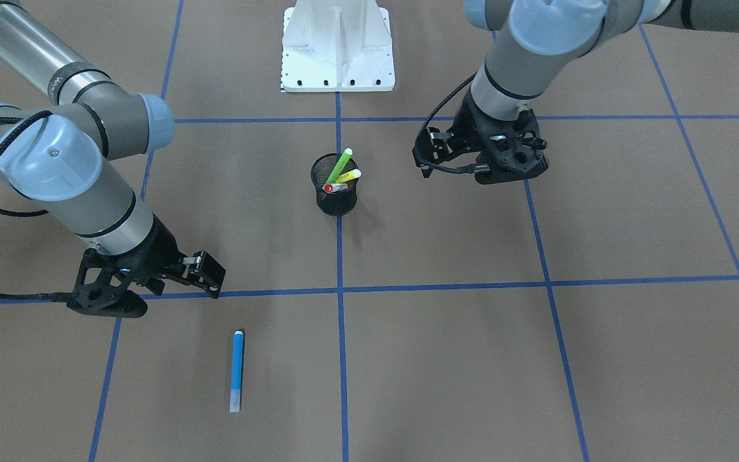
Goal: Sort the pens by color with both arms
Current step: 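Lay the blue highlighter beyond the cup while the left arm reaches over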
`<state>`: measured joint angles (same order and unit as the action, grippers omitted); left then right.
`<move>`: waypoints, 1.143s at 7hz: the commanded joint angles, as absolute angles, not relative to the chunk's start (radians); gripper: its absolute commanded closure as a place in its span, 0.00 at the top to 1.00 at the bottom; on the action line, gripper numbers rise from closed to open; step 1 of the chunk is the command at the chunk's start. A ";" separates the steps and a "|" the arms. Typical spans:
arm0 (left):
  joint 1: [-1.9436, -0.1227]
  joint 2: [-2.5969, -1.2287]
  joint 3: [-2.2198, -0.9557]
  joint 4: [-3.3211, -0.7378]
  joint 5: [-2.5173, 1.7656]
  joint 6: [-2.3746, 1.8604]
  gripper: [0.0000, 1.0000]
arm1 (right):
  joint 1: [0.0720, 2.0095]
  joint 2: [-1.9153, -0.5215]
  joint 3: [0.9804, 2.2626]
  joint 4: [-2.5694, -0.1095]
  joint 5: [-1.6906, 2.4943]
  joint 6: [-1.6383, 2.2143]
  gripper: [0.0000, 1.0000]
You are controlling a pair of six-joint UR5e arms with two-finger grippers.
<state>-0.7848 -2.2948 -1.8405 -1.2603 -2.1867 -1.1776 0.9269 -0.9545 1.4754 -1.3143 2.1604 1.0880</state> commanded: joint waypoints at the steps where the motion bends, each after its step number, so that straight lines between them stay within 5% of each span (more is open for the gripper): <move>1: -0.706 -2.417 -1.774 -1.181 -2.143 -1.256 1.00 | 0.968 -1.020 1.520 -1.316 2.232 1.016 0.99; 4: -0.629 -2.699 -1.385 -1.180 -2.065 -1.305 1.00 | 0.969 -1.029 1.528 -1.316 2.233 1.015 0.99; 8: -0.563 -2.755 -1.250 -1.181 -1.990 -1.304 0.92 | 0.966 -1.029 1.523 -1.316 2.233 1.014 0.99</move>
<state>-0.5691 -2.7450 -1.2722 -1.1811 -1.9964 -1.3050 0.9672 -1.0292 1.5242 -1.3158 2.2328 1.0142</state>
